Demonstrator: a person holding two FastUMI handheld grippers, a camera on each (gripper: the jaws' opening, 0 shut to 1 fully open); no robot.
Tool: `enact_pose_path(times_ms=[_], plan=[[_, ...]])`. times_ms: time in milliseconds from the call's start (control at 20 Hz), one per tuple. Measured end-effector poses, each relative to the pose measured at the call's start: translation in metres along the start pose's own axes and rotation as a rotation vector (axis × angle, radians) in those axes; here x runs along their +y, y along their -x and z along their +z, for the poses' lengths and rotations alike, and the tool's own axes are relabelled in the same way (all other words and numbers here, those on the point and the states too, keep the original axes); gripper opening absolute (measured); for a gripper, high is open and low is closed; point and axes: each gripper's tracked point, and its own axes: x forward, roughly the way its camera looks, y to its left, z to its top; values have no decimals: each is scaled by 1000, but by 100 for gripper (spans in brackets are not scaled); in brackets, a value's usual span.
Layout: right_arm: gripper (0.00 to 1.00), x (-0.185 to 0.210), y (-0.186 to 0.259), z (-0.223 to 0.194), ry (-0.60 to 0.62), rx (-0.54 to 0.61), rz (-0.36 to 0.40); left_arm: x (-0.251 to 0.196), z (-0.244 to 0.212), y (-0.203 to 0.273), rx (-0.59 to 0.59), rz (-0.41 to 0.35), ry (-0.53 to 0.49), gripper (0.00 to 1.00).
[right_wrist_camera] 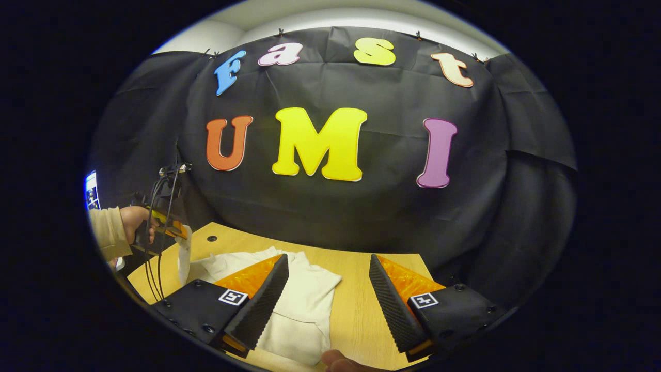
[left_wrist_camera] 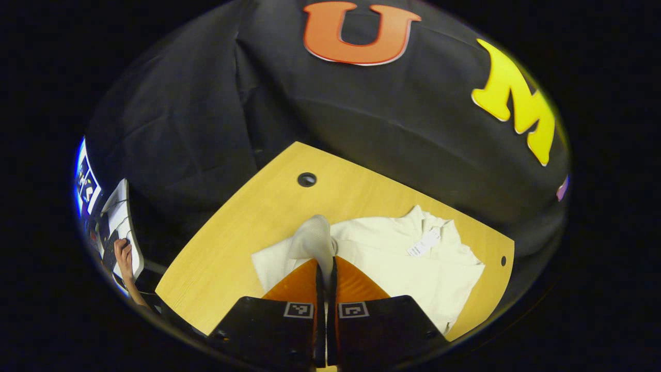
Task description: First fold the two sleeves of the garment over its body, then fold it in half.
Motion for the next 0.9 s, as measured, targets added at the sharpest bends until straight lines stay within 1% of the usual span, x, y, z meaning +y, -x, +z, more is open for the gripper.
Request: enact_pose_path(times_ms=[300,550,700,750,850,900], plan=[[98,-51,7,-21,-23,44,-97,-115,-24,-24,50,-105,-127,4],[98,-81,14,-41,-25,90,-160,-214,-69,-42,85,-202,-244,4],[98,-91,16,-50,-26,105,-185,-263,-107,-53,153,-268,-275,4],[98,-94,16,-52,-27,108,-193,-275,-116,-55,167,-278,-288,4],[98,-98,17,-56,-34,122,-207,-288,-127,-59,175,-265,-335,4],[100,-98,18,-60,-38,129,-209,-292,-130,-62,179,-262,-354,4]])
